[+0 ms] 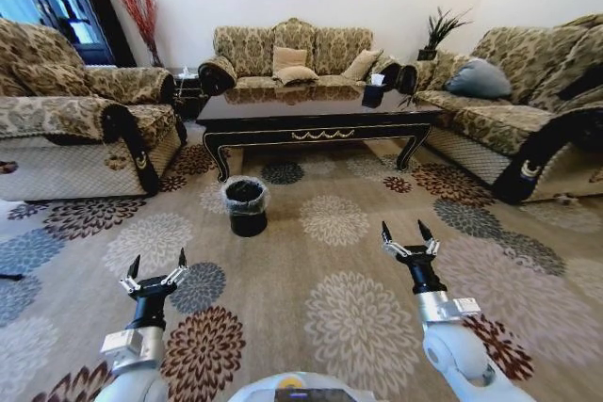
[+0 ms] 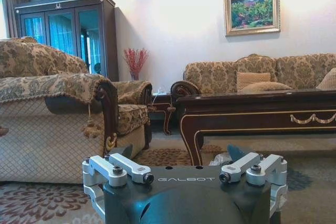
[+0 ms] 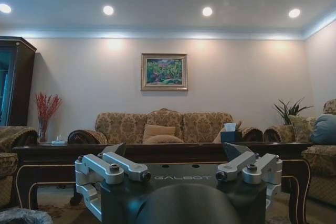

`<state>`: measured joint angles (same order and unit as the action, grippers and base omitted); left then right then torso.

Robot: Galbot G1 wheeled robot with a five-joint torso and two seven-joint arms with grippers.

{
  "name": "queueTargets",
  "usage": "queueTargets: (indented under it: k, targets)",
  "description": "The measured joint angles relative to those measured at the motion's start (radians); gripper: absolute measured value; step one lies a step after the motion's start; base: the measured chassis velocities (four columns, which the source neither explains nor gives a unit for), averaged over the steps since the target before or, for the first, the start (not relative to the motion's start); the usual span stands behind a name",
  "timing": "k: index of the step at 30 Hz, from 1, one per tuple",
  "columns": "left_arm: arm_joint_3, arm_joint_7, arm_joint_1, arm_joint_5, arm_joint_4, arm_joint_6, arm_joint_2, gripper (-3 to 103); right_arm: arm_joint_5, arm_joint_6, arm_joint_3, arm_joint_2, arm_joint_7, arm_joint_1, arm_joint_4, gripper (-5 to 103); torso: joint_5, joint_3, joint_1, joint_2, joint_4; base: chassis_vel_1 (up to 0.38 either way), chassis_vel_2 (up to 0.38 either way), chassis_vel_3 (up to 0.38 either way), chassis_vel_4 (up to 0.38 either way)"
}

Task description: Move to the front of the table and pick up the trash from the floor, then place it into the trash bin.

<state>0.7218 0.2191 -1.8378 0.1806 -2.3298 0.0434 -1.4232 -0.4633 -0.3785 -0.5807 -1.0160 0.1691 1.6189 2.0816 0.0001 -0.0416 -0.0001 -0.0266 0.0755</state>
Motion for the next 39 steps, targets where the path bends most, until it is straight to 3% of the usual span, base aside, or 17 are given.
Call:
queueTargets:
  k: [26, 39]
  targets:
    - [0.0, 0.0, 0.0, 0.0, 0.0, 0.0, 0.0, 100, 0.0, 0.0, 0.0, 0.0, 0.0, 0.0, 0.0, 100, -0.0001, 0.0, 0.0, 0.0, 0.0, -0.012, 0.005, 0.012, -0.005]
    - [0.0, 0.0, 0.0, 0.0, 0.0, 0.0, 0.0, 100, 0.0, 0.0, 0.0, 0.0, 0.0, 0.0, 0.0, 100, 0.0008, 0.0, 0.0, 0.0, 0.0002, 0.063, -0.243, -0.057, 0.254]
